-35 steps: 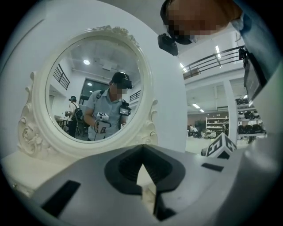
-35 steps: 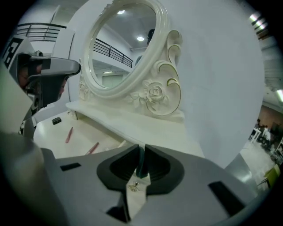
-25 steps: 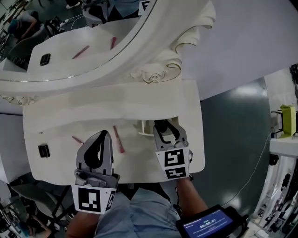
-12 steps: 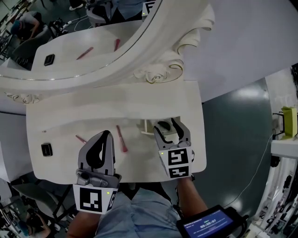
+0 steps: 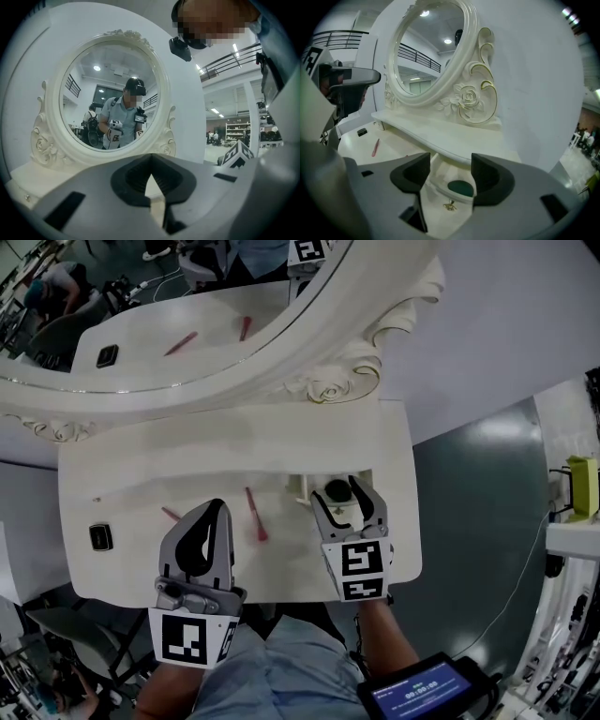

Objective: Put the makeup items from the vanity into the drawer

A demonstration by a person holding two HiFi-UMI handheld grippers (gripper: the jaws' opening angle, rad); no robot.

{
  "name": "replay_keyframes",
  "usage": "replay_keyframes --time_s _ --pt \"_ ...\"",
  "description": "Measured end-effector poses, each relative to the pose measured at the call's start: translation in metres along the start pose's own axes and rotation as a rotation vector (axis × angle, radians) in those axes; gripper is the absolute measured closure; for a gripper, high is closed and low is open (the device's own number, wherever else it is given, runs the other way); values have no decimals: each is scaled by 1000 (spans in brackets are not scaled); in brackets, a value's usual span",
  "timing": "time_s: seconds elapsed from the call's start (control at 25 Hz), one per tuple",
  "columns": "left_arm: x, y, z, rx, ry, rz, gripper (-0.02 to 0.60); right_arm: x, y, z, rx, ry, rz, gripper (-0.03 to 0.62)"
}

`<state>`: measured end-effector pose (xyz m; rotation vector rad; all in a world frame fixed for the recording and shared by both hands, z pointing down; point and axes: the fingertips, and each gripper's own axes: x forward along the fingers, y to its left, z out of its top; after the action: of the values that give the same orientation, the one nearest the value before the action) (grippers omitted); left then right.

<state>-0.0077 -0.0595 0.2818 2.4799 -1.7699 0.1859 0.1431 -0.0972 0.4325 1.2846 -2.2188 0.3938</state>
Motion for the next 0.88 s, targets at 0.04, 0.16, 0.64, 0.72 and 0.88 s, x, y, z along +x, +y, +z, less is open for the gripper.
replay_keyframes --time_s 0.04,0.16,0.64,0.72,0.88 --pt "-2 2 2 1 -5 3 583 -1 4 3 -3 -7 2 321" --pt "-11 11 8 4 -23 16 583 -2 18 15 -15 -29 15 321" --pt "-47 62 17 -7 -53 86 583 11 115 50 -87 -82 164 322" --pt "-50 68 12 -9 -40 91 583 18 128 42 -88 -60 189 324" --pt "-56 81 -1 -22 -3 98 583 32 146 17 -68 11 215 335"
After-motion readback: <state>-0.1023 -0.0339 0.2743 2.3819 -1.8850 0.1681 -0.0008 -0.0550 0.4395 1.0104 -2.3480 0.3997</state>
